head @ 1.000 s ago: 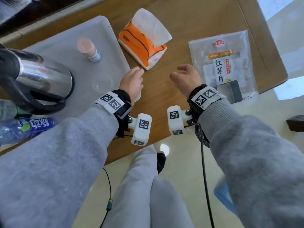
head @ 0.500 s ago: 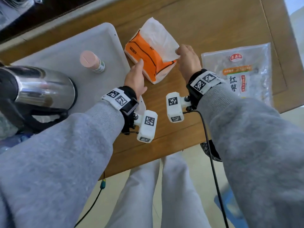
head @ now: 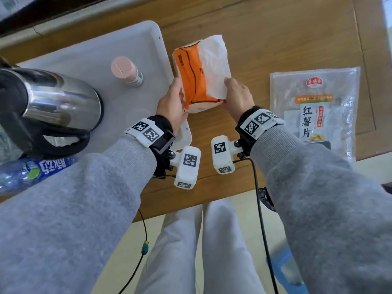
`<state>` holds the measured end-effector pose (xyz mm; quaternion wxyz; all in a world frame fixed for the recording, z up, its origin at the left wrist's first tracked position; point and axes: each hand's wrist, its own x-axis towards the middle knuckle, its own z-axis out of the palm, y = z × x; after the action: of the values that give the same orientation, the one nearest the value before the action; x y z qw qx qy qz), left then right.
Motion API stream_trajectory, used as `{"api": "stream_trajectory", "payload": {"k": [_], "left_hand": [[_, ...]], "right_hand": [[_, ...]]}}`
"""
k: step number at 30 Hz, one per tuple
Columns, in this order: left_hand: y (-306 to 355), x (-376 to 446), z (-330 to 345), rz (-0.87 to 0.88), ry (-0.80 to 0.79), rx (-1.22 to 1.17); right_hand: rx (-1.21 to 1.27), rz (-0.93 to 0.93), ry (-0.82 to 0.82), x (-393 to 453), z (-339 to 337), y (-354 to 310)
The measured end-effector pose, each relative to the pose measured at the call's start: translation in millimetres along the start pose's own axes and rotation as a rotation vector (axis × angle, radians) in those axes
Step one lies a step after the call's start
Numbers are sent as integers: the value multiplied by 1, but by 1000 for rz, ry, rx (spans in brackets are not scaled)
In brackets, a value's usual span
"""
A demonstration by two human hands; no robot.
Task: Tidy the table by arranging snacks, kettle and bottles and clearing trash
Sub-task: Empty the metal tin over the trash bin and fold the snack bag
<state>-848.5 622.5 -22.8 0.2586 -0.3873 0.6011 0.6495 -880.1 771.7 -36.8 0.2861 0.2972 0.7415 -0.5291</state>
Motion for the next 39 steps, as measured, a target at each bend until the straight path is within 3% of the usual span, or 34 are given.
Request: {"api": "stream_trajectory", "payload": {"k": [9,18,23,33,39], "left_hand": [[10,-14,43,40,-86,2],[12,-39,81,149,-68,-24],[15,-44,116,174,-186,7],[-14,-39,122,9,-269,172],[-12,-31,100,-55,-262,149]], "right_hand": [[63,-11,81,-5,-44,8],[121,25,194,-4,-72,46],[220,-24,253,-10,-80,54],[305,-14,376,1,-114,78],[277,-14,452,-5,-107,72]]}}
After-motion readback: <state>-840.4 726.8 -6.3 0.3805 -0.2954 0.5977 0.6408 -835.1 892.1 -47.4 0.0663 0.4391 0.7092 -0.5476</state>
